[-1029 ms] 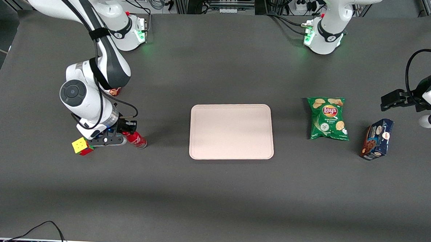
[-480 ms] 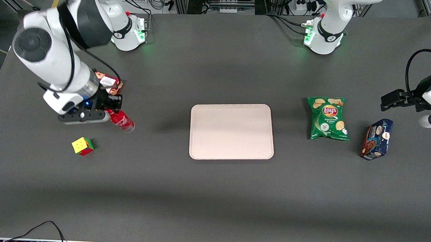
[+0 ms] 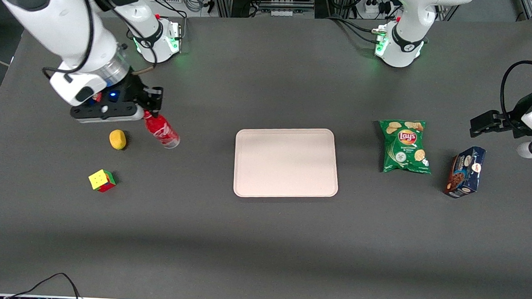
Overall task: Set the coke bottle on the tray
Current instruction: 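Lift the bottle and carry it over the white tray, then lower the bottle onto the tray and open the right gripper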
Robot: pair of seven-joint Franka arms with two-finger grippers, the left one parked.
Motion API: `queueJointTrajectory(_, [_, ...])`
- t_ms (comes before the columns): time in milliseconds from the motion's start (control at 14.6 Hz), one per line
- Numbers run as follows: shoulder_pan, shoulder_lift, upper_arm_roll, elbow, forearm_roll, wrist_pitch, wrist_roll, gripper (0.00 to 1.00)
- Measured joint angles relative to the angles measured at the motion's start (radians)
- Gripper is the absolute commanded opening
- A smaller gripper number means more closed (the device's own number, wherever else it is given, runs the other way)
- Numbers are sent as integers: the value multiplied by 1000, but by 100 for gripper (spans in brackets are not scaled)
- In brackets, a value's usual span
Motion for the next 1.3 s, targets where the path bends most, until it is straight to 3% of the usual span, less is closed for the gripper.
queueJointTrajectory(275, [43, 150, 123, 128, 0, 2, 240, 0])
queueJointTrajectory(549, [139, 307, 132, 214, -32, 48, 386, 0])
queueJointTrajectory(755, [186, 401, 132, 222, -111, 112, 445, 0])
queueJointTrajectory(1098, [205, 554, 133, 205, -203, 234, 493, 0])
queueJointTrajectory(1304, [205, 588, 133, 178, -215, 280, 507, 0])
